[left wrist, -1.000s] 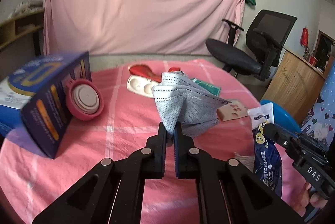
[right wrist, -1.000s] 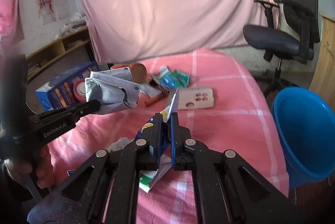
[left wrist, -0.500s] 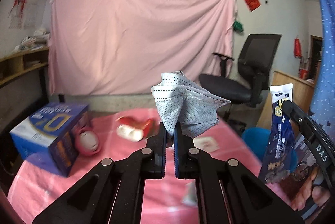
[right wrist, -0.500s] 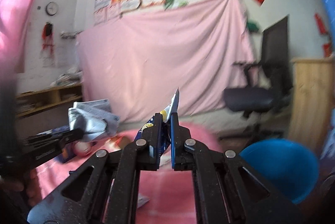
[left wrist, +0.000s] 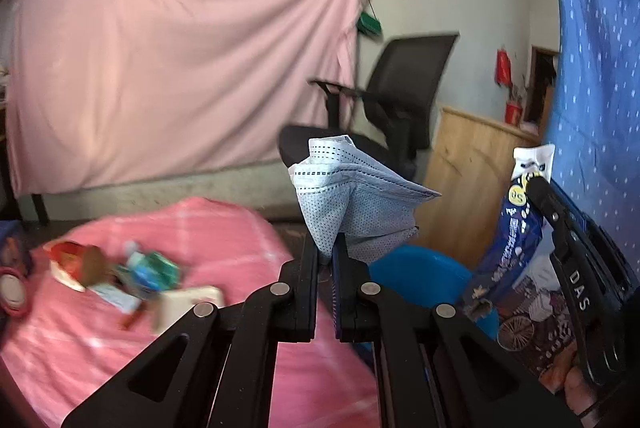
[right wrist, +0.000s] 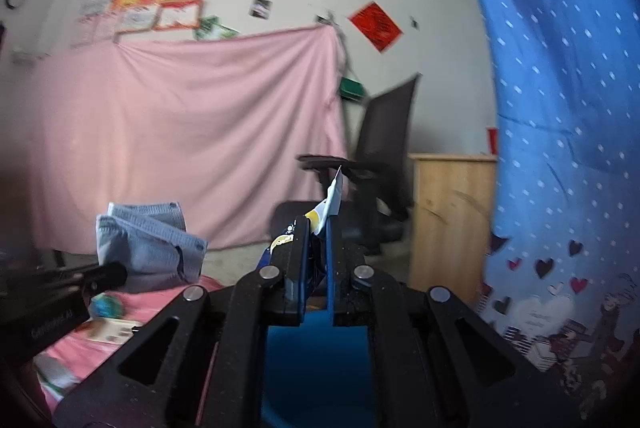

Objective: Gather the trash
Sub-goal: 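Carry the mask and wrapper to the blue basin and open both tools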

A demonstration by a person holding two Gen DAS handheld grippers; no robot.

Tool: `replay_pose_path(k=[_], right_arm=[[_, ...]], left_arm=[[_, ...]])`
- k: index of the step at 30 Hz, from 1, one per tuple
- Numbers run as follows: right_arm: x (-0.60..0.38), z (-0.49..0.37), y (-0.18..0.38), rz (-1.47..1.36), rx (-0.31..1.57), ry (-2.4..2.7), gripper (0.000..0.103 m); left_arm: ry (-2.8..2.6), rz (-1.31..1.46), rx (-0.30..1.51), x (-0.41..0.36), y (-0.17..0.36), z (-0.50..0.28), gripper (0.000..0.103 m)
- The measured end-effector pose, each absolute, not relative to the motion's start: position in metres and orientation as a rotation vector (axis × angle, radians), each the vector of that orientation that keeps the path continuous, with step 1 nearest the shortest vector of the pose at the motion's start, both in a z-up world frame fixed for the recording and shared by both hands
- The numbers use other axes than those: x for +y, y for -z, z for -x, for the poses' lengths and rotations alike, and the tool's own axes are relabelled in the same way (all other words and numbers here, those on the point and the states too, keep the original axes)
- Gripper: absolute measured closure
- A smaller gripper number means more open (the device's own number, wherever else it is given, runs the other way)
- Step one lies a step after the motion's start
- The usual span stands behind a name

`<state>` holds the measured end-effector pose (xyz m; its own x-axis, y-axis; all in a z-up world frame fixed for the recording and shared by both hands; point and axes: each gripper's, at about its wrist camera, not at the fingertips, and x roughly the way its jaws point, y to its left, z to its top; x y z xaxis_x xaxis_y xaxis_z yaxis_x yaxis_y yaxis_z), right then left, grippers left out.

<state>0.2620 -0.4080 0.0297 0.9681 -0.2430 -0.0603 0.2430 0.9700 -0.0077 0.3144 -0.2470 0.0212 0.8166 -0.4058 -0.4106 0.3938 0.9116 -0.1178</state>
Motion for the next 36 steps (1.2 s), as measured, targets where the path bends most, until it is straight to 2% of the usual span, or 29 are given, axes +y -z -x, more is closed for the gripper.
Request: replay_pose_path(k=[6,18,26,36], right_arm=[[-0.435,-0.289,-0.002,0.010,0.190,0.321,0.083],[-0.471,-0.312,0.030,-0.067,0.376,0.351,0.081],[-0.483,-0.315,0.041,-0.131,0.440,0.337,0.079],[-0.496,-0.315,0.043,-0.176,0.444,0.331,0.068]], left_arm=[[0.457,-0.042,0.560,-0.295,0.000,-0.340,0.099],[0.497,-0.043,0.742,-0.324,0.038,-0.368,0.098],[0.501,-0.034,0.788,-0.325,0.046,-0.375,0.092],[0.484,-0.007,0.780,-0.319,0.043,-0.372,0.084]])
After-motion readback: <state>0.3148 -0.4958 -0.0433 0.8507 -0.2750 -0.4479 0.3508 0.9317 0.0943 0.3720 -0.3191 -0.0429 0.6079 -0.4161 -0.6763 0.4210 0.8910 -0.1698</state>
